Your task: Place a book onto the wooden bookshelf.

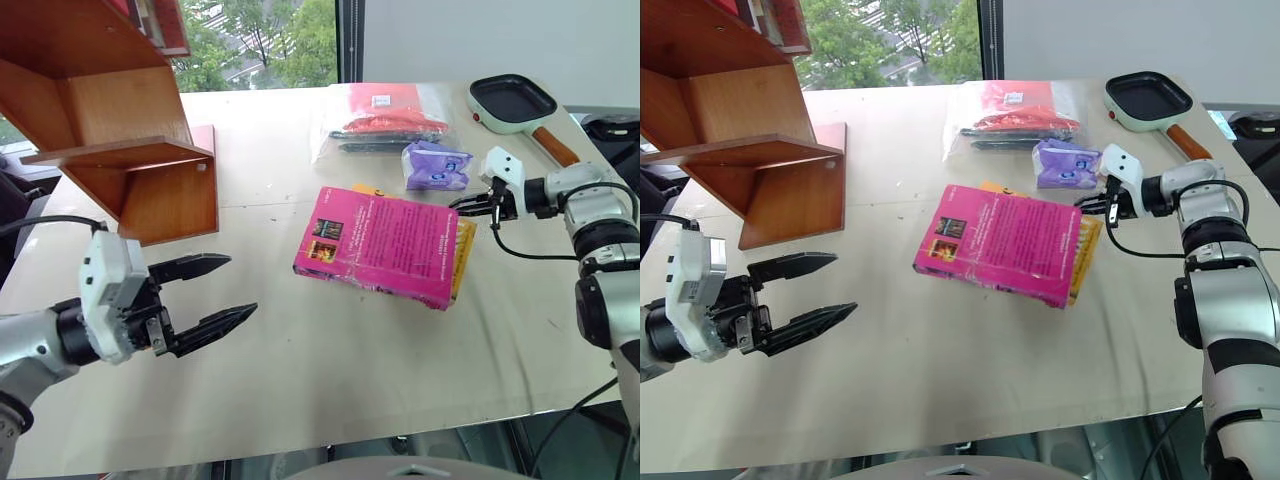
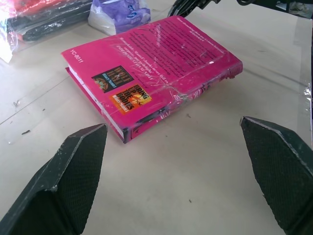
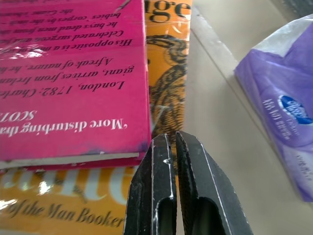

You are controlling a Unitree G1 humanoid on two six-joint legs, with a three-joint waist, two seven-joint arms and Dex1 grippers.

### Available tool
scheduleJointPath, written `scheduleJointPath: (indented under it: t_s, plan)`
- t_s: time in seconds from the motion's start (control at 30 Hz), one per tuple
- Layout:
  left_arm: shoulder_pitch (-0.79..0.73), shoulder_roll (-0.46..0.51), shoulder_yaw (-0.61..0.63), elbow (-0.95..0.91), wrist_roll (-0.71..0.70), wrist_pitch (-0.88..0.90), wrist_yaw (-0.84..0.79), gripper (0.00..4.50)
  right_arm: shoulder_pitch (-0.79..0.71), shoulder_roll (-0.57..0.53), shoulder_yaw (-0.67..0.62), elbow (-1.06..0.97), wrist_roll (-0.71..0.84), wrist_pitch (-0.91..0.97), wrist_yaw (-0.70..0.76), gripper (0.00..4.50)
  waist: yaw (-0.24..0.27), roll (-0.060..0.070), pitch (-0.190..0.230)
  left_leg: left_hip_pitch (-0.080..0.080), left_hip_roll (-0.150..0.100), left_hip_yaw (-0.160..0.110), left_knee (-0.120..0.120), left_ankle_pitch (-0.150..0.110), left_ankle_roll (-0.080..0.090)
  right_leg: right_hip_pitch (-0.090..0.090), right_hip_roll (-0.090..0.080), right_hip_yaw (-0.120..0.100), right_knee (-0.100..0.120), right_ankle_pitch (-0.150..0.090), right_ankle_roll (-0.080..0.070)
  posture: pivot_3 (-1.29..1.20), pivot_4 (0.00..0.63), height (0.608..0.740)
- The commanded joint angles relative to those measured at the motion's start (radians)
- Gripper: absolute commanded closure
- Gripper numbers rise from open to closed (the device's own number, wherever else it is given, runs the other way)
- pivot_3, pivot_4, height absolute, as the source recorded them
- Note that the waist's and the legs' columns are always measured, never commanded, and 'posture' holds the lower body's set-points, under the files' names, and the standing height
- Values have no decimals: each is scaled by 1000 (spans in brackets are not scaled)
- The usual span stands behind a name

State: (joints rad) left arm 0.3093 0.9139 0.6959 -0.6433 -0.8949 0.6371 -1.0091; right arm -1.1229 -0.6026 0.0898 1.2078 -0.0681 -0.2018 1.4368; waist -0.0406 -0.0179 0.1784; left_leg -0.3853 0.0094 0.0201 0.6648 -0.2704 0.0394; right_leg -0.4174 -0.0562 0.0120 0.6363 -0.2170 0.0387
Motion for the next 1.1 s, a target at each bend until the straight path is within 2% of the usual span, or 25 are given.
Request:
scheduleJointPath:
  t_s: [0.03,0.17,0.5,0.77,0.9,0.97,1.07,1.1]
  plan:
    - [-19,16,-5,7,5,-18,-17,0,17,-22,-33,-80,51,37,61,4453,0,0,0,0,0,0,0,0,0,0,0,0,0,0,0,0,150,740]
    - [-38,19,-24,21,16,-20,-26,0,81,-31,-37,-189,92,103,113,4453,1,0,0,0,0,0,0,0,0,0,0,0,0,0,0,0,150,740]
    - [-30,22,-21,16,11,-12,-31,0,225,-48,-30,-405,159,242,127,4453,2,0,0,0,0,0,0,-1,1,0,-1,0,1,0,0,0,150,740]
    - [-27,25,-20,16,8,-6,-34,0,282,-70,-34,-498,203,310,122,4453,4,0,0,0,0,0,0,-1,1,0,0,0,1,0,0,0,150,740]
    - [-23,17,-24,6,-2,3,-22,0,314,-120,-63,-533,229,310,105,4453,6,0,0,0,0,0,0,-1,2,0,0,0,1,0,0,0,150,740]
    - [-26,-12,-44,-24,-50,28,26,0,324,-147,-94,-531,243,284,70,4453,11,0,0,0,0,0,0,-1,2,0,0,-1,1,0,0,0,150,740]
    - [7,-124,-125,-111,-320,104,232,0,370,-188,-165,-588,304,305,50,4453,13,0,0,0,0,0,1,-1,2,0,-1,0,0,0,0,0,150,740]
    - [37,-188,-183,-141,-386,108,310,0,411,-204,-202,-646,343,337,50,4453,14,0,0,0,0,0,1,-1,2,0,-3,1,0,1,2,0,150,740]
